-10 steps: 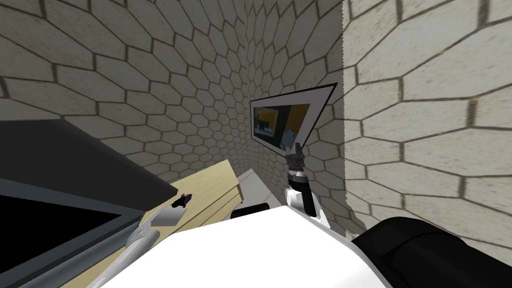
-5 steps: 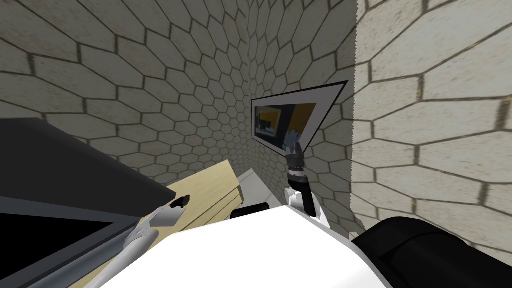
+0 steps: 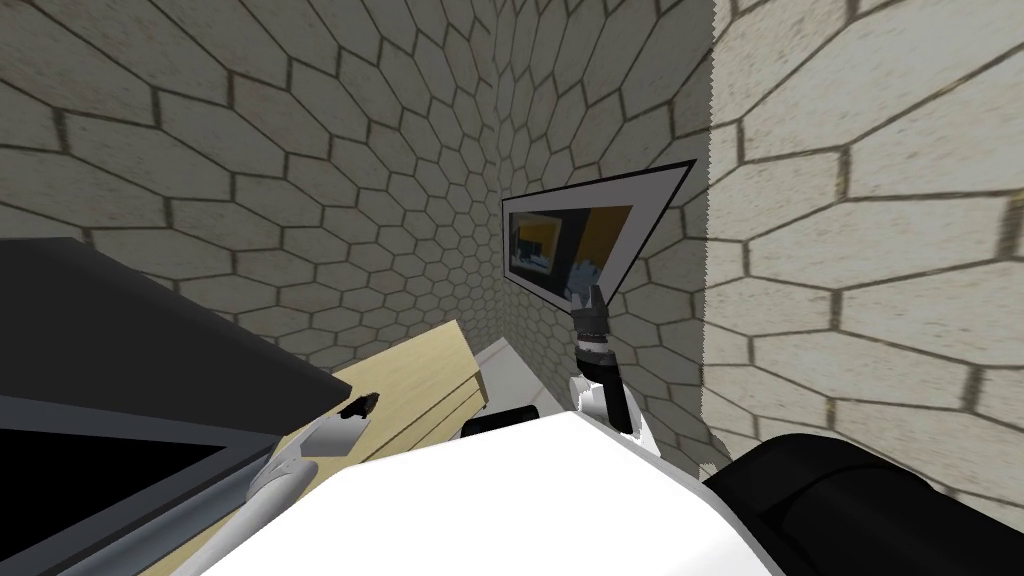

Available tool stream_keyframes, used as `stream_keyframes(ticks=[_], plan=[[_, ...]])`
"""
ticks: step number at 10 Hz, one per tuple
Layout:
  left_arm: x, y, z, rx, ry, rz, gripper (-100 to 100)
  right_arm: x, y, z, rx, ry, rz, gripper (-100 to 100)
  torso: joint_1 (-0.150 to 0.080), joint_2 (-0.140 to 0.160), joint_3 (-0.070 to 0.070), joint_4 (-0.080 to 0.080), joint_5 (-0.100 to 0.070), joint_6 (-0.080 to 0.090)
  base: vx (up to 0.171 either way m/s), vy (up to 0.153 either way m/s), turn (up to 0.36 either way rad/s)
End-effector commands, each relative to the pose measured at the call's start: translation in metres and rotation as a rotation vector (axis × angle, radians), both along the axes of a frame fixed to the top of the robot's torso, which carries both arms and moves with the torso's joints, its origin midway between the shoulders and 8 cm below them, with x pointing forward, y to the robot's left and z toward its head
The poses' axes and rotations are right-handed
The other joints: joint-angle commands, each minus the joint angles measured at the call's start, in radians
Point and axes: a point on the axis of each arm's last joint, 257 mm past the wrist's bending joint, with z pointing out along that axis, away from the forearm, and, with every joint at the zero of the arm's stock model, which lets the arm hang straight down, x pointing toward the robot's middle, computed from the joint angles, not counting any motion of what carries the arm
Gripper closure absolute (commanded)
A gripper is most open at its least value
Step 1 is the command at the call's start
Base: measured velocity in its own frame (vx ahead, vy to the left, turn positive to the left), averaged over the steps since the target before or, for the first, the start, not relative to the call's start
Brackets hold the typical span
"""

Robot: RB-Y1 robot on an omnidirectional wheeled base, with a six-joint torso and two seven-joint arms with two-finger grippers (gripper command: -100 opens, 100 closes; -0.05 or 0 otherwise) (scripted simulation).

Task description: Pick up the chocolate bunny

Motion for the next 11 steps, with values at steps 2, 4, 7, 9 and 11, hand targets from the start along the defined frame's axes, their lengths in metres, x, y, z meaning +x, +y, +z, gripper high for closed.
stream_keyframes(ticks=[2, 4, 7, 9, 11], plan=[[-0.001, 0.000, 0.000, 0.000, 0.001, 0.001, 100, 0.000, 0.000, 0.000, 0.000, 0.000, 0.000, 0, 0.001, 0.000, 0.000, 0.000, 0.000, 0.001, 0.000, 0.000, 0.000], [0.000, 0.000, 0.000, 0.000, 0.001, 0.001, 0, 0.000, 0.000, 0.000, 0.000, 0.000, 0.000, 0, 0.002, -0.001, 0.000, 0.000, 0.000, 0.001, 0.000, 0.000, 0.000], [0.004, -0.001, 0.007, 0.000, 0.003, 0.003, 100, 0.000, 0.000, 0.000, 0.000, 0.000, 0.000, 0, 0.002, -0.001, -0.001, 0.000, 0.000, 0.001, 0.001, 0.004, -0.006], [0.009, -0.003, 0.013, -0.001, 0.004, 0.003, 100, 0.000, 0.000, 0.000, 0.000, 0.000, 0.000, 0, 0.002, -0.001, -0.001, 0.000, 0.000, 0.001, 0.000, 0.000, 0.000], [0.008, -0.003, 0.012, -0.001, 0.003, 0.003, 0, 0.000, 0.000, 0.000, 0.000, 0.000, 0.000, 0, 0.002, -0.001, -0.001, 0.000, 0.000, 0.000, 0.000, 0.000, 0.000]])
